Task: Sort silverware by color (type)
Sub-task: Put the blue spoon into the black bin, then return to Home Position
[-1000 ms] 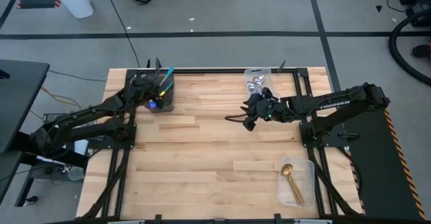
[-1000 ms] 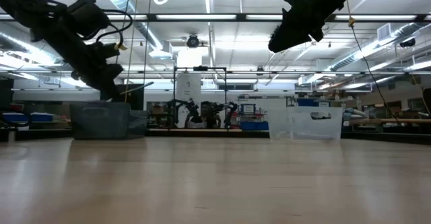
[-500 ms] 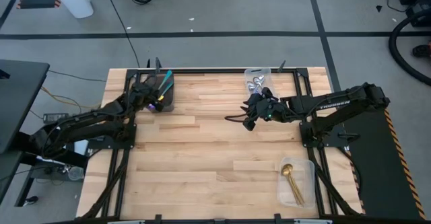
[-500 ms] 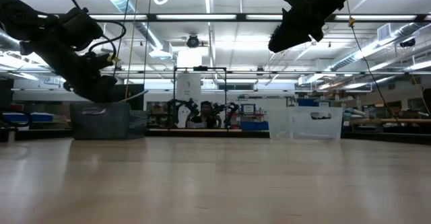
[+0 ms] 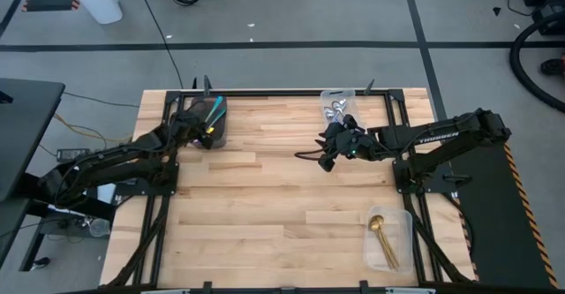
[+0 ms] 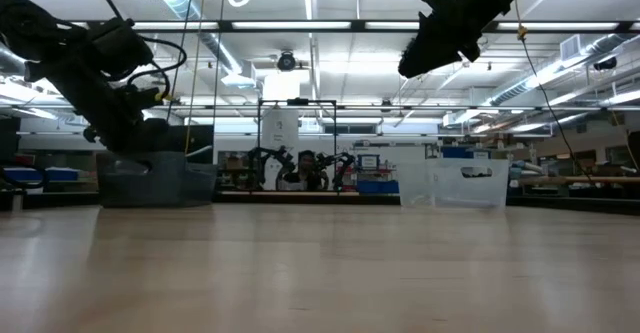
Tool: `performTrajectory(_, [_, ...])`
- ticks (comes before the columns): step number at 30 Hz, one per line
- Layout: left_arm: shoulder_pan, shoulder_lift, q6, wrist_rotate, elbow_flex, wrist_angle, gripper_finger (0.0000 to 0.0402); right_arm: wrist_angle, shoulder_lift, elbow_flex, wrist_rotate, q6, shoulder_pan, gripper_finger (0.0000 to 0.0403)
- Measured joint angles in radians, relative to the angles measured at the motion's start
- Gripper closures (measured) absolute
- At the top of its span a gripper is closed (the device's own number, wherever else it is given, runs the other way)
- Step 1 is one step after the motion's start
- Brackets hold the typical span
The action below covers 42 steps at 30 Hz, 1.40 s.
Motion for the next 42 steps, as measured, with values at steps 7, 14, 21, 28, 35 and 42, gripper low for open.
performTrajectory(7, [0.000, 0.000, -0.019, 0.000, 0.000, -0.002, 0.0375, 0.005, 0.000, 0.000, 0.000, 0.000, 0.000, 0.0289])
performTrajectory(14, [0.000, 0.000, -0.035, 0.000, 0.000, -0.002, 0.0358, 0.004, 0.000, 0.000, 0.000, 0.000, 0.000, 0.0289])
performTrajectory(21, [0.000, 0.000, -0.059, -0.014, 0.000, 0.007, 0.0302, 0.004, 0.000, 0.000, 0.000, 0.000, 0.000, 0.0289])
performTrajectory(28, [-0.004, -0.001, -0.043, 0.066, 0.005, 0.065, 0.0280, 0.003, 0.000, 0.000, 0.000, -0.008, 0.000, 0.0289])
performTrajectory(35, [-0.018, -0.025, 0.007, 0.111, 0.038, 0.073, 0.0279, -0.051, -0.001, 0.000, -0.003, -0.028, 0.019, 0.0289])
performTrajectory(42, [-0.084, -0.133, 0.049, 0.234, 0.045, 0.081, 0.0279, -0.034, -0.002, 0.000, 0.027, -0.060, 0.047, 0.0304])
